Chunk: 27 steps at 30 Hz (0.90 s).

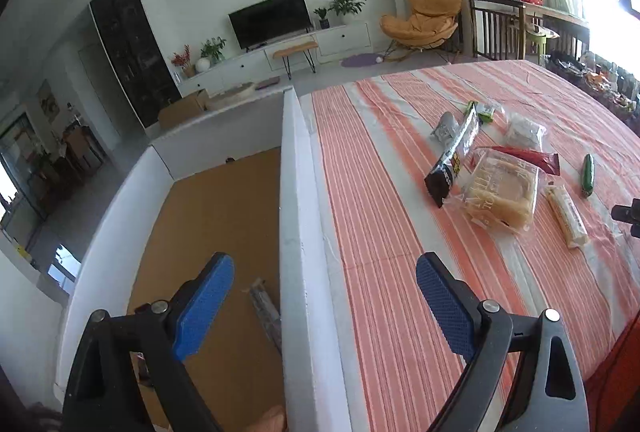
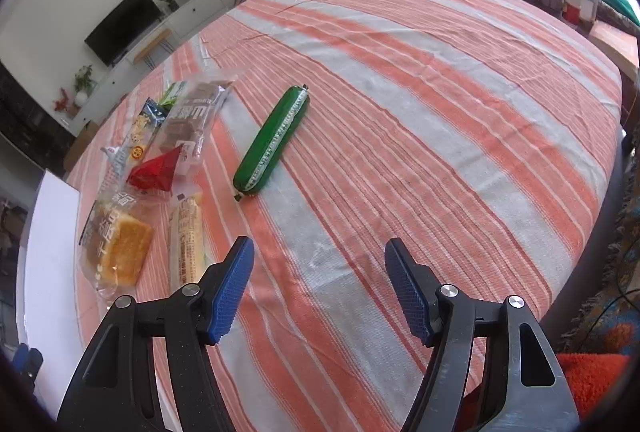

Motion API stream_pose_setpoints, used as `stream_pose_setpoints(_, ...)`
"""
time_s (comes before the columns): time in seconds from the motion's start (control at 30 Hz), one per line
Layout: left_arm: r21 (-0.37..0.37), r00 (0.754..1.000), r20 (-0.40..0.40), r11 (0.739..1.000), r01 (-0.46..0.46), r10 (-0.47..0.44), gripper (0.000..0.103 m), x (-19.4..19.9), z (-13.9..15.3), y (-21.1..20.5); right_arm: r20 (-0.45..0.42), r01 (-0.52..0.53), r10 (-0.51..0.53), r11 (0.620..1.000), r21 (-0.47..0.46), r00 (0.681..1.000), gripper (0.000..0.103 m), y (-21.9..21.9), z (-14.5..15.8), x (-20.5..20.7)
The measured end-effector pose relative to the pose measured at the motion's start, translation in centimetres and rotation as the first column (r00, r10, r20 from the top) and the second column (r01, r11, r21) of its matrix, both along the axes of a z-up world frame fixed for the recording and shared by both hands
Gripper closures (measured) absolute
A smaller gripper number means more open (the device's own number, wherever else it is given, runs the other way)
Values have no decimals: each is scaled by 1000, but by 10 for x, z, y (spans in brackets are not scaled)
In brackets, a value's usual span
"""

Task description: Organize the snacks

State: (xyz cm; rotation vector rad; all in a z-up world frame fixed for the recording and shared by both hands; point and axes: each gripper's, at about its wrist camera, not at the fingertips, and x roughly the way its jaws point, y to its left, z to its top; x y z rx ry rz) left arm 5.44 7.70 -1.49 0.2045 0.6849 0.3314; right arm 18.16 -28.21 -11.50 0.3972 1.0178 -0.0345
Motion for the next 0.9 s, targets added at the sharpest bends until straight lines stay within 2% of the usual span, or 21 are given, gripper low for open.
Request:
stream_pose_setpoints(0.07, 76, 991, 122, 996, 40, -50, 8, -13, 19, -24, 0, 21, -21, 1000, -10, 1000, 31, -2, -1, -3)
stream_pose_setpoints(0.13, 55, 973, 184, 990, 132, -140, 0, -20, 35, -45, -15, 32, -32, 999, -13, 999, 29, -4, -4, -2)
stream_pose_setpoints(0.17, 24, 963, 195, 982, 188, -189, 0, -21, 41, -56, -24, 31, -31, 999, -15, 999, 28, -4, -6, -1)
stream_pose_setpoints(0.23, -64, 951, 142, 956, 287, -276, 0, -12, 37, -78, -28, 22, -23, 999, -32, 999, 27, -1, -6, -1)
stream_pose_setpoints(0.3, -189, 937, 30, 919, 347, -348, 0, 7, 17, -97, -34, 14, -15, 999, -50, 999, 26, 2, -6, 0)
stream_pose_setpoints(0.37, -313, 913, -75, 879, 359, -400, 0, 31, -12, -108, -38, 5, -8, 998, -58, 999, 24, 4, -6, 1)
stream_pose_setpoints(0.4, -346, 909, -119, 874, 340, -400, 0, 42, -30, -112, -38, 4, -6, 998, -57, 999, 24, 4, -7, 0)
stream_pose_setpoints(0.5, -378, 915, -218, 894, 242, -340, 0, 68, -76, -110, -32, 7, -8, 999, -41, 999, 24, 1, -6, 1)
stream_pose_setpoints(0.63, -373, 931, -245, 912, 168, -272, 1, 83, -107, -97, -32, 2, -3, 999, -33, 999, 22, 1, -6, 2)
stream_pose_setpoints(0.73, -335, 938, -228, 926, 174, -259, 1, 84, -113, -95, -37, -2, 0, 999, -45, 999, 21, 4, -6, 2)
stream_pose_setpoints(0.9, -336, 944, -209, 925, 176, -255, 0, 89, -118, -94, -46, -11, 8, 998, -67, 999, 20, 7, -7, 3)
